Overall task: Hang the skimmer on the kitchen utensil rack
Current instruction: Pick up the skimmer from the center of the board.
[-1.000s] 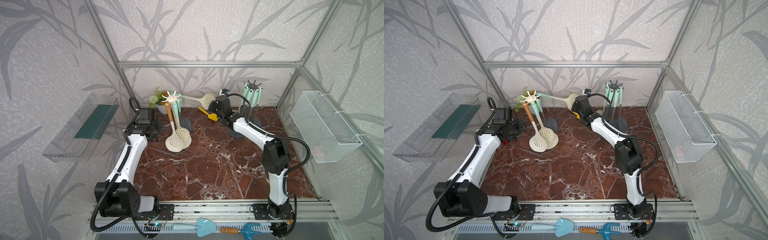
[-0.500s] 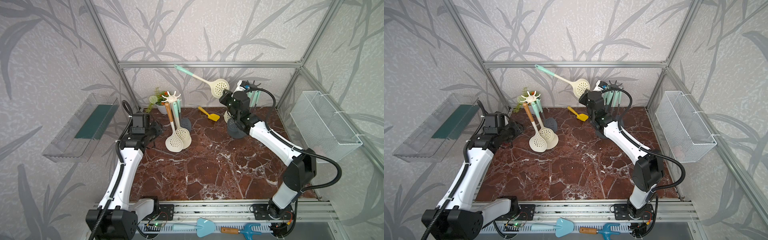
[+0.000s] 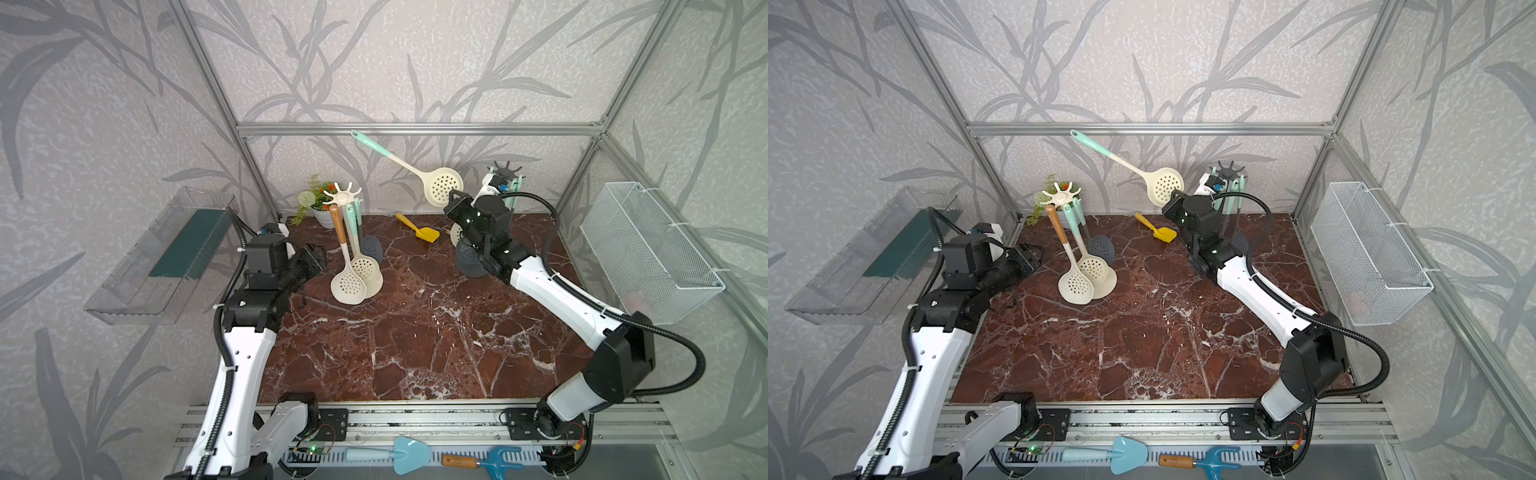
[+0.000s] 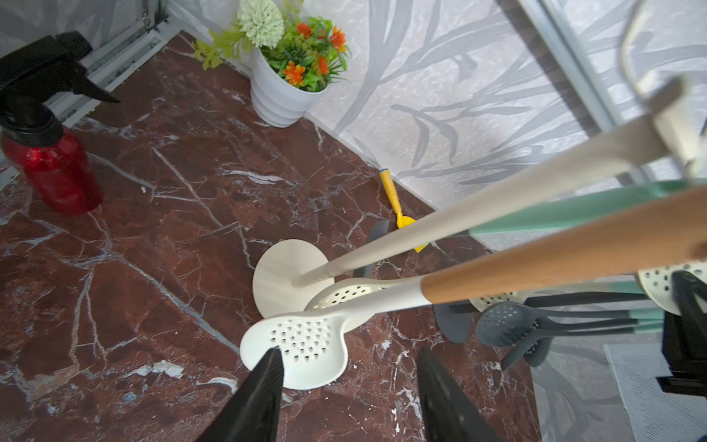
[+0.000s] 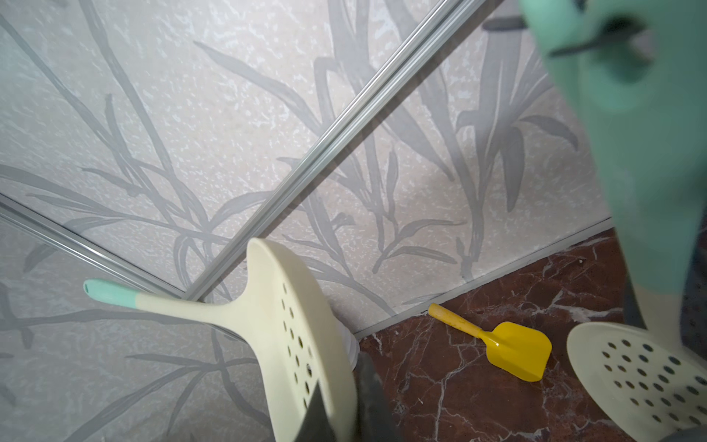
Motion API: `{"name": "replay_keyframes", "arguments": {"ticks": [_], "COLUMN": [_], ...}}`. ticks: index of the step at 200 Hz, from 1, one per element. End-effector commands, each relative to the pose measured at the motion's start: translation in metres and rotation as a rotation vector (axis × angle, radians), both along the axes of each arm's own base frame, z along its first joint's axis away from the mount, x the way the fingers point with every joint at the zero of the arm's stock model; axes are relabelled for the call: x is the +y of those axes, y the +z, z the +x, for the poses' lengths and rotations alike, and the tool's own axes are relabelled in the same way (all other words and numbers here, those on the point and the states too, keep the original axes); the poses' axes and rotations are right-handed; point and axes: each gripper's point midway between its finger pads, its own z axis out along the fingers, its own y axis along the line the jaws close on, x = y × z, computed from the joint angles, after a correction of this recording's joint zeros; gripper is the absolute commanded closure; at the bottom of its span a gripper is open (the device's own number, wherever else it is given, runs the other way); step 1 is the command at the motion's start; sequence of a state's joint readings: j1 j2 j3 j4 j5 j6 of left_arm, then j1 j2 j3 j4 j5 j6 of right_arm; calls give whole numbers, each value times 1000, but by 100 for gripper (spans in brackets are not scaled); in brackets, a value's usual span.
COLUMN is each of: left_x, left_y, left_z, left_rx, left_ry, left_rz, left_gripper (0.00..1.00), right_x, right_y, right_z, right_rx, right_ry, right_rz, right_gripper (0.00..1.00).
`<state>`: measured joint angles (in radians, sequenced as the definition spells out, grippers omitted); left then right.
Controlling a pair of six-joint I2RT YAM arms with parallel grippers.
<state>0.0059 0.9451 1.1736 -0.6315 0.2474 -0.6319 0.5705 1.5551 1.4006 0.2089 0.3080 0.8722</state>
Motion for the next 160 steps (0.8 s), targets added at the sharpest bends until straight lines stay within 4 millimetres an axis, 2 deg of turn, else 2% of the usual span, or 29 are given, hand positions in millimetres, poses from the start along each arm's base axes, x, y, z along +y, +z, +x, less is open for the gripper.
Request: {"name": "replay_keyframes", "arguments": {"ticks": [1,32,89,123,160], "left_x": [-12,-35,-69,-82,-89], "left_y": [20,43,84,104,131], "left_z": [-8,-15,-24,-27,-37], "left_rx": [-91,-180,-365,-454,-576], "left_ry": [-61,-180,-348,-393,-415], "left_rz": [-46,-113,-154,-150,-158], "left_gripper": [45,46,47,47,49], "right_x": [-4,1,10,21,40], "right_y": [37,26,11,7,-7], "right_z": [-26,-52,-121,-165,-192], "right_rx": [-78,-44,-44,-75,-49], "right_ry": [42,101,204,264,347], "right_rz": [131,184,241,209,194], "right_gripper": [100,100,100,100,100]}}
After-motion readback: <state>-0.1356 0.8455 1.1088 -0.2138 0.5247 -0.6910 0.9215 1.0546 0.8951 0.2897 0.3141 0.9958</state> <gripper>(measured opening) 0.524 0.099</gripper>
